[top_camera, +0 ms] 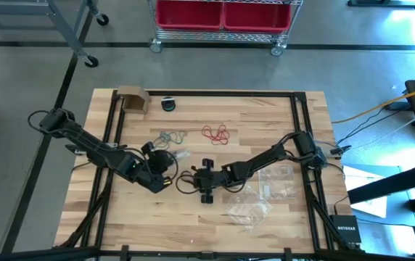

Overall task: Sort rubber bands
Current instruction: Put the black rubber band into the transparent zip bag

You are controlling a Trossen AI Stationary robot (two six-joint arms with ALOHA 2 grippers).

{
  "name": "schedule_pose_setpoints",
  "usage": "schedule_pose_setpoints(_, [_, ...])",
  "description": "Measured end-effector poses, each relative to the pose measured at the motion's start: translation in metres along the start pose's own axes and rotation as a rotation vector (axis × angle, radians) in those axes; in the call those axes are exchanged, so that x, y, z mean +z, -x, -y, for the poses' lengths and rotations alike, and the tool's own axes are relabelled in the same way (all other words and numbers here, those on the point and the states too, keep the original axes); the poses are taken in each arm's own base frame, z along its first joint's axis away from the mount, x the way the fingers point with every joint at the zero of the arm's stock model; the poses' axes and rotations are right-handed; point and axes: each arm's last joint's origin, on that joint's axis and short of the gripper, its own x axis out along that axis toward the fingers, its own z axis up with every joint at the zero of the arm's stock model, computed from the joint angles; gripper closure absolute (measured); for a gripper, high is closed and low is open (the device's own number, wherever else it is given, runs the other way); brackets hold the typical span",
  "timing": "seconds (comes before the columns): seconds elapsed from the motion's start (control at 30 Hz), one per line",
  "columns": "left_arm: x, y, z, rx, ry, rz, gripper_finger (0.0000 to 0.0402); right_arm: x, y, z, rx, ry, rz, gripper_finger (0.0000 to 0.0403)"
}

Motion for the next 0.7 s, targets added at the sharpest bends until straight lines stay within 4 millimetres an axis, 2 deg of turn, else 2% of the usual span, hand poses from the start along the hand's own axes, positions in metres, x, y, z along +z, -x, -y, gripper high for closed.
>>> schedule_pose_setpoints(0.13, [0.000,0.000,0.000,-0.001,0.000,0.001,0.0400,0.000,0.000,0.000,-0.003,-0.023,-0.001,0.0375])
schedule_pose_setpoints(0.17, [0.000,0.000,0.000,-0.001,-0.002,0.000,0.0400,0.000,0.000,0.000,-0.005,-0.025,0.004,0.0388])
schedule_pose_setpoints(0.27, [0.000,0.000,0.000,-0.002,-0.002,0.001,0.0400,0.004,0.003,0.001,-0.009,-0.028,0.023,0.0390])
schedule_pose_setpoints(0.33, [0.000,0.001,0.000,-0.016,-0.006,-0.007,0.0400,0.013,0.013,0.002,-0.002,-0.020,0.053,0.0396])
schedule_pose_setpoints(0.57, [0.005,0.012,-0.006,-0.089,0.019,-0.010,0.0400,0.056,0.063,0.005,0.042,0.027,0.238,0.0400])
schedule_pose_setpoints(0.7, [0.009,0.021,-0.011,-0.134,0.053,0.005,0.0400,0.080,0.087,0.008,0.052,0.033,0.416,0.0401])
